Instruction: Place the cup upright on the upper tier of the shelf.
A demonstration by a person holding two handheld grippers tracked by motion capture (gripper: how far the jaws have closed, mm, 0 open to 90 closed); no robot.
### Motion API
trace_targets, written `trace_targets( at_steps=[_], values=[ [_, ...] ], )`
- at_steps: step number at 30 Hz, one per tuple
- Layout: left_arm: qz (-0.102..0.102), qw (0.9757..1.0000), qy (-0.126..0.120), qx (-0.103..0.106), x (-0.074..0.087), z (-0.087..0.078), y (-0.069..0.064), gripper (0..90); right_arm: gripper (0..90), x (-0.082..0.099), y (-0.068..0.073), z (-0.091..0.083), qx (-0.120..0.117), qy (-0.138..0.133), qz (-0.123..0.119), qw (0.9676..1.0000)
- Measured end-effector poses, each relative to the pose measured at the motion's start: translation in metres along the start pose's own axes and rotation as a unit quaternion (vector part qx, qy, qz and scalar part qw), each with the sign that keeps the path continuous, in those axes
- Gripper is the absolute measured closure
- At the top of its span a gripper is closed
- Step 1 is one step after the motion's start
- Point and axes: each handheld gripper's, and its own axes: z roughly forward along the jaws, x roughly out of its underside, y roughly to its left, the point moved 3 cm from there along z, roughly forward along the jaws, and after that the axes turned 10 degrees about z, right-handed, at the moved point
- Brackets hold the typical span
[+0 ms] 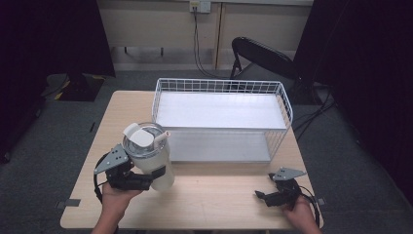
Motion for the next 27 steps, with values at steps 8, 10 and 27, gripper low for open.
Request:
trace_targets(
  at_steps=[8,10,27],
  values=[
    [-0.006,1.0000,0.001,-0.006,-0.016,0.004,0.005,10.2,9.8,0.000,0.000,0.000,0.000,0.000,0.000,1.0000],
    [-0.006,1.0000,0.003,-0.005,-0.020,0.006,0.006,10.2,9.8,0.000,0.000,0.000,0.000,0.000,0.000,1.0000],
    [-0.013,0.9997,0.018,0.006,-0.051,0.022,0.011,10.3,9.8,0.000,0.000,0.000,0.000,0.000,0.000,1.0000]
  ],
)
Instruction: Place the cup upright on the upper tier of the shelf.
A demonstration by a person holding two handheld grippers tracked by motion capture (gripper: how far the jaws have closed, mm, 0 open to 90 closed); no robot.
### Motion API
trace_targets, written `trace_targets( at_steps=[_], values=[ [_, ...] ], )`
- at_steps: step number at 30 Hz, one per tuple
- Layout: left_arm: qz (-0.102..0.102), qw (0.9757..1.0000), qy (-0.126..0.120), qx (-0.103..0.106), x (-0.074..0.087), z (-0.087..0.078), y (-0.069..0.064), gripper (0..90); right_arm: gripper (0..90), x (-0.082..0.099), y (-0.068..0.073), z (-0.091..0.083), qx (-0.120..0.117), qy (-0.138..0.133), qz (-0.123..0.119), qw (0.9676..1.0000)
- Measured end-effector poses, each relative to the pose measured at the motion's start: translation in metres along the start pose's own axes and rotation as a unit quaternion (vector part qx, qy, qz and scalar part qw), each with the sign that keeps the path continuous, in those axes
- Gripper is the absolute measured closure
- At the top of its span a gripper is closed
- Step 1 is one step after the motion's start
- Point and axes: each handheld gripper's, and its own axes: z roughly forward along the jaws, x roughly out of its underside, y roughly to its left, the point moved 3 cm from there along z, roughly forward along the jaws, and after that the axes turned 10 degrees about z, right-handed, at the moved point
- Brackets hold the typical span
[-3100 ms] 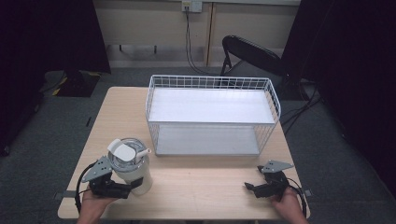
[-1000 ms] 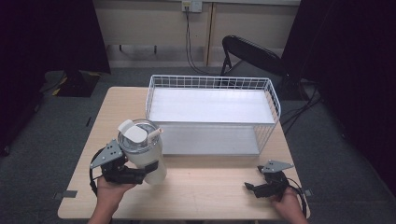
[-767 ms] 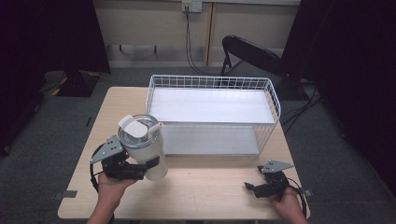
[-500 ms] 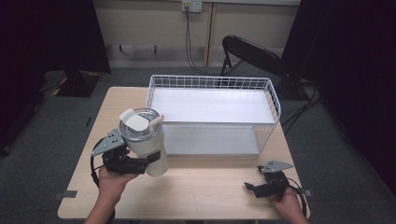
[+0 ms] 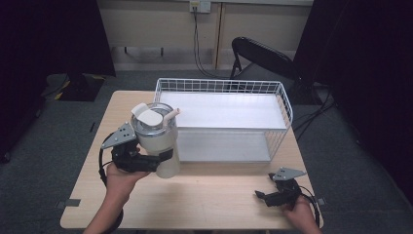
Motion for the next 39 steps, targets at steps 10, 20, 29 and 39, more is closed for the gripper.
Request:
trace_targets(
  at_steps=[10,20,29,39],
  values=[
    [-0.009,0.9999,0.007,0.004,-0.015,0.007,0.005,10.3,9.8,0.000,0.000,0.000,0.000,0.000,0.000,1.0000],
    [-0.012,0.9999,0.011,0.005,-0.030,0.012,0.009,10.3,9.8,0.000,0.000,0.000,0.000,0.000,0.000,1.0000],
    [-0.006,0.9998,0.016,0.014,-0.049,0.017,0.010,10.3,9.8,0.000,0.000,0.000,0.000,0.000,0.000,1.0000],
    [-0.007,0.9996,0.020,0.019,-0.069,0.024,0.012,10.3,9.8,0.000,0.000,0.000,0.000,0.000,0.000,1.0000]
  ],
)
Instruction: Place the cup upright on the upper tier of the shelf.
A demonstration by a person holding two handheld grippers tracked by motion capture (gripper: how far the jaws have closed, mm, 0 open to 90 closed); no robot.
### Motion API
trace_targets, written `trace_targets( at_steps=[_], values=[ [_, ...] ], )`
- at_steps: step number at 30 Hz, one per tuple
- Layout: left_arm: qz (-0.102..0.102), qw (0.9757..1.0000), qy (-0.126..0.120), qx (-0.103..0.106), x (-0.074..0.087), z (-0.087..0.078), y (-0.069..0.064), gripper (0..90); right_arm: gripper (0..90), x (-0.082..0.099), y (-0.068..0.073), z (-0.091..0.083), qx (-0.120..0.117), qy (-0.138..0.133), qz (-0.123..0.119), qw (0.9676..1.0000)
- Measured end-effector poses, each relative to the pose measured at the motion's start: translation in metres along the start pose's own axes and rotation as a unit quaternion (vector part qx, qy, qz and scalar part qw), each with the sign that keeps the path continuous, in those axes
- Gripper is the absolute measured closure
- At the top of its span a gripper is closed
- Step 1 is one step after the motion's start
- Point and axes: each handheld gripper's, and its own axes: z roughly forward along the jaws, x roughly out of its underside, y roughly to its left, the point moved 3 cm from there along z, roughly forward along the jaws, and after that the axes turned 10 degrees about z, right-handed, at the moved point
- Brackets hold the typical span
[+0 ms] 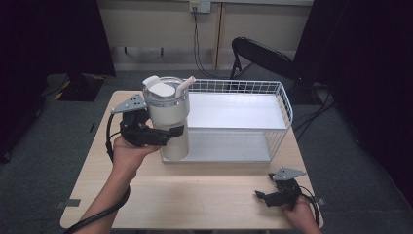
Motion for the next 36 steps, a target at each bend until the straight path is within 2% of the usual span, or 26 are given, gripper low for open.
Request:
trace_targets(
  at_steps=[16,19,36],
  values=[
    [0.008,0.9998,0.005,0.015,-0.035,0.012,-0.001,10.3,9.8,0.000,0.000,0.000,0.000,-0.001,0.000,1.0000],
    [0.005,0.9998,0.002,0.020,-0.040,0.013,0.000,10.3,9.8,0.000,0.000,0.000,0.000,-0.001,0.000,1.0000],
    [0.011,0.9999,0.003,0.010,-0.065,0.019,0.006,10.3,9.9,0.000,0.000,0.000,0.000,-0.001,0.000,1.0000]
  ],
)
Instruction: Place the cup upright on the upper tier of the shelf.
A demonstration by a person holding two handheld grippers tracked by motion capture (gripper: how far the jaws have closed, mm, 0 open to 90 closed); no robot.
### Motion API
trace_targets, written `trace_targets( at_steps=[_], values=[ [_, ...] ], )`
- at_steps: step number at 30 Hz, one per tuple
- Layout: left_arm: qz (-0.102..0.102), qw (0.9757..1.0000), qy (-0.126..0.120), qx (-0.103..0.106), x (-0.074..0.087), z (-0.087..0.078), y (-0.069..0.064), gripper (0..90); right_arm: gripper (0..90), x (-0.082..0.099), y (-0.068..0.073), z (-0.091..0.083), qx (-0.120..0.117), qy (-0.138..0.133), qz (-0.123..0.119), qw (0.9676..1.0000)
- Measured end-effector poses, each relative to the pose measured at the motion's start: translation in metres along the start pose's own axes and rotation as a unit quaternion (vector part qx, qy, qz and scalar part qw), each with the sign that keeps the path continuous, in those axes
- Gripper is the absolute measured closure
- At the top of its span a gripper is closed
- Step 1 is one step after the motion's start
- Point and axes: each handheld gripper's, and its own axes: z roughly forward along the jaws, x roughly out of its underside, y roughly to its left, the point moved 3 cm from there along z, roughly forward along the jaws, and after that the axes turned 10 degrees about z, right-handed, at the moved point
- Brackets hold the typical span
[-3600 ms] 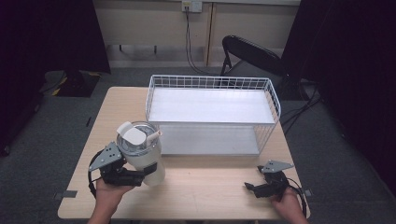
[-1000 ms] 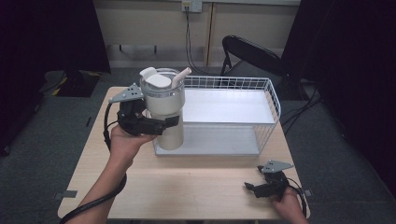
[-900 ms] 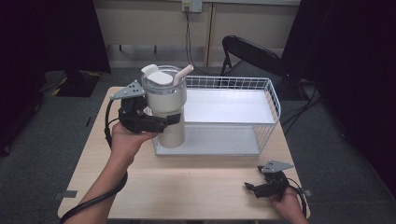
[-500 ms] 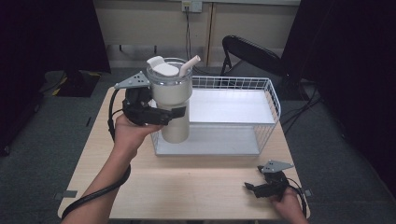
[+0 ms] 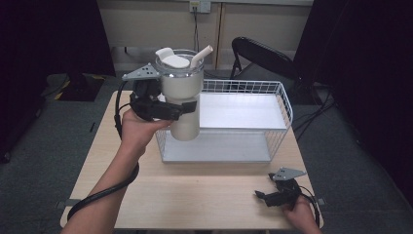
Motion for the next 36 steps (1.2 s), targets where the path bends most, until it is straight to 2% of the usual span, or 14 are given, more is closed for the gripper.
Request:
trace_targets(
  at_steps=[10,28,32,36],
  values=[
    [0.004,1.0000,0.004,-0.003,-0.010,0.007,0.004,10.4,9.9,0.000,0.000,0.000,0.000,0.000,0.000,1.0000],
    [-0.004,0.9998,0.007,-0.019,-0.012,0.028,0.018,10.4,9.9,0.000,0.000,0.000,0.000,0.000,0.000,1.0000],
    [-0.005,0.9999,0.006,-0.012,-0.013,0.033,0.021,10.4,9.9,0.000,0.000,0.000,0.000,0.000,0.000,1.0000],
    [-0.008,0.9998,0.006,-0.016,-0.014,0.039,0.022,10.3,9.9,0.000,0.000,0.000,0.000,0.000,0.000,1.0000]
  ],
)
